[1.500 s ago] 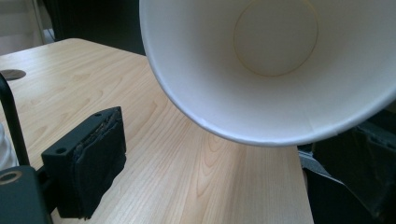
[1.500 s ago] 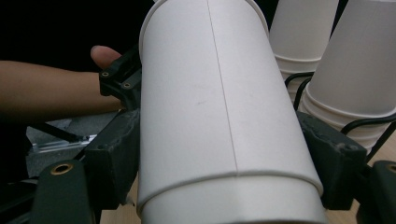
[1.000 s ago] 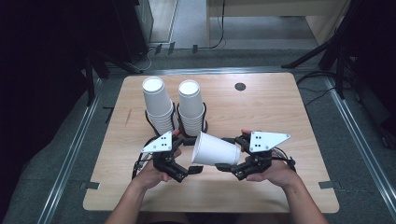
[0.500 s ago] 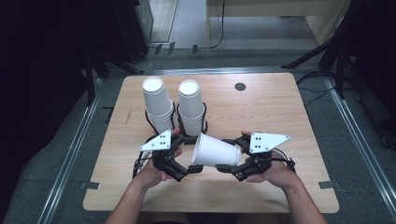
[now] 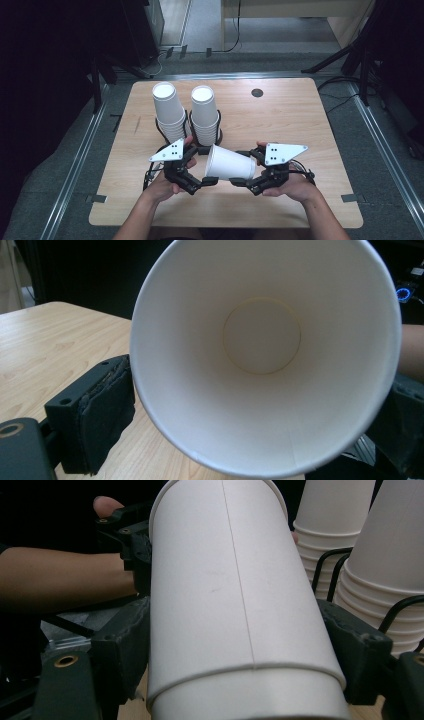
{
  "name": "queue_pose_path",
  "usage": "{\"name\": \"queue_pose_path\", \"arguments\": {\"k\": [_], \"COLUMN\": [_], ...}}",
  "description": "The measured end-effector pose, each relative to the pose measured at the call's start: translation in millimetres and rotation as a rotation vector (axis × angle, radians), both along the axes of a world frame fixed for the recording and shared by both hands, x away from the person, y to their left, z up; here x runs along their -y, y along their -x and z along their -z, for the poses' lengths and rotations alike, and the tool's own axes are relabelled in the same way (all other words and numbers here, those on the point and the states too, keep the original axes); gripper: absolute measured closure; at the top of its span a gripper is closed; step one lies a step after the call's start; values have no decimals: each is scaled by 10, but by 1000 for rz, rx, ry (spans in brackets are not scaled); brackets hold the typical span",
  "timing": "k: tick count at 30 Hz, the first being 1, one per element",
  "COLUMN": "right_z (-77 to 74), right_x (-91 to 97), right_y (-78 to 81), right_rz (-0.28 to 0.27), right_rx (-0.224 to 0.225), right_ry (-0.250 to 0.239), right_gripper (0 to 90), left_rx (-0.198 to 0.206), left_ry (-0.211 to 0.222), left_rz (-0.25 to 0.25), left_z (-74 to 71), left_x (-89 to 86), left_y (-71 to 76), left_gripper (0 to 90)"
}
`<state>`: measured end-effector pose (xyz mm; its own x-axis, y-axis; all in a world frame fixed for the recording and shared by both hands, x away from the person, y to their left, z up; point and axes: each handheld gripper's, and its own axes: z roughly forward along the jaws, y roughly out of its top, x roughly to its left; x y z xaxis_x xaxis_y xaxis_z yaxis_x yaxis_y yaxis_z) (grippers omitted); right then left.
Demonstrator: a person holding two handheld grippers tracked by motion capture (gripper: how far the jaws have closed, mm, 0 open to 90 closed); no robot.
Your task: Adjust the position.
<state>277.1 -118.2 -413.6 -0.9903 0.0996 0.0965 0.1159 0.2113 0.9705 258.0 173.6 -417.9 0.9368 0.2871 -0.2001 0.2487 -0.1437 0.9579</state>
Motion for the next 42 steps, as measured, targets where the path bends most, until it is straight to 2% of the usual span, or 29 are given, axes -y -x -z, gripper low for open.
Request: {"name": "queue_pose_path", "arguments": {"k": [11, 22, 42], "right_z": [20, 42, 71], "right_x": [-26, -7, -34], "right_y": [6, 4, 0], "right_rz": [-6, -23, -59], "right_rx": [-4, -10, -35], "right_ry": [13, 9, 42], "right_gripper": [222, 223, 197], "left_rx": [7, 14, 33], "left_ry": [16, 14, 8], "left_rz": [2, 15, 34], "left_z": [-12, -11, -17], "left_x": [-13, -8, -20], "left_y": [3, 20, 38], "left_gripper": [52, 66, 77]}}
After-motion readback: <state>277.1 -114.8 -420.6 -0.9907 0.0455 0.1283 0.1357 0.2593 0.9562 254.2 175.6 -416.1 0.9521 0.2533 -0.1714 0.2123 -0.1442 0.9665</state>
